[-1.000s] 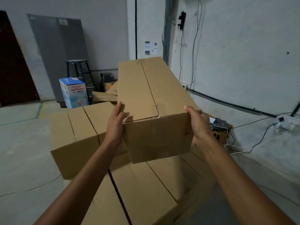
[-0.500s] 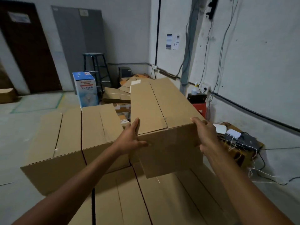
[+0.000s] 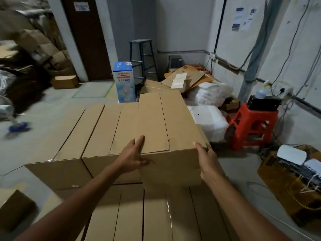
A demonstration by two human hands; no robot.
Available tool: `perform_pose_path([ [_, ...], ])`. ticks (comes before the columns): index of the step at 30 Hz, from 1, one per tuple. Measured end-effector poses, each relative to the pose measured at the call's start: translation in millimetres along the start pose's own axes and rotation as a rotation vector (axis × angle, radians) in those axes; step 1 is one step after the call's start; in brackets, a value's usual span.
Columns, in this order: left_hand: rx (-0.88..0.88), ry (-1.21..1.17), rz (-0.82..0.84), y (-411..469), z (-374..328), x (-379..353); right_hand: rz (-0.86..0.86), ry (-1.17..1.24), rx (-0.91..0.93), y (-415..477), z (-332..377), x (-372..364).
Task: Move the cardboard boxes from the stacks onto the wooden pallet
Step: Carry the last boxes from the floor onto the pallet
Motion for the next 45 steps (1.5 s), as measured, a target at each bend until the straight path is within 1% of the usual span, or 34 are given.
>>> perform_pose_path([
  [4,-0.006,0.116,-0.004,39,16,-17,0.021,0.039,-0.024,46,-19,-17],
  [10,-0.002,0.213,0.018,83,63,-41,0.03,0.064,-0.015,97,-51,-45],
  [14,0.004,0.272,0.038,91,88,-59,0.043,0.057,-0.051,118,-78,-61],
  [20,0.014,0.318,0.061,103,108,-74,0.003,0.054,-0.1,138,-108,-72],
  [25,0.024,0.473,0.008,105,116,-87,-0.014,0.053,-0.155,157,-127,-77],
  [28,0.032,0.541,-0.049,103,113,-90,0.003,0.051,-0.164,164,-129,-79],
  [31,0.013,0.54,-0.146,102,107,-89,0.024,0.028,-0.169,171,-130,-79],
  [33,0.002,0.559,-0.17,102,107,-90,0.037,0.003,-0.165,173,-127,-78],
  [42,-0.027,0.594,-0.163,102,111,-89,0.056,-0.066,-0.187,174,-121,-82],
  [45,-0.035,0.602,-0.154,103,114,-90,0.039,-0.099,-0.154,176,-119,-82],
])
Point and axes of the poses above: each hand's wrist, its own y-axis towards the middle knuckle, its own x-axis out of the back of the hand, z = x × y, the point moved 10 cm from there along y, towards the middle knuckle, and after that the axes turned 6 degrees about -x, right-handed, at the moved point
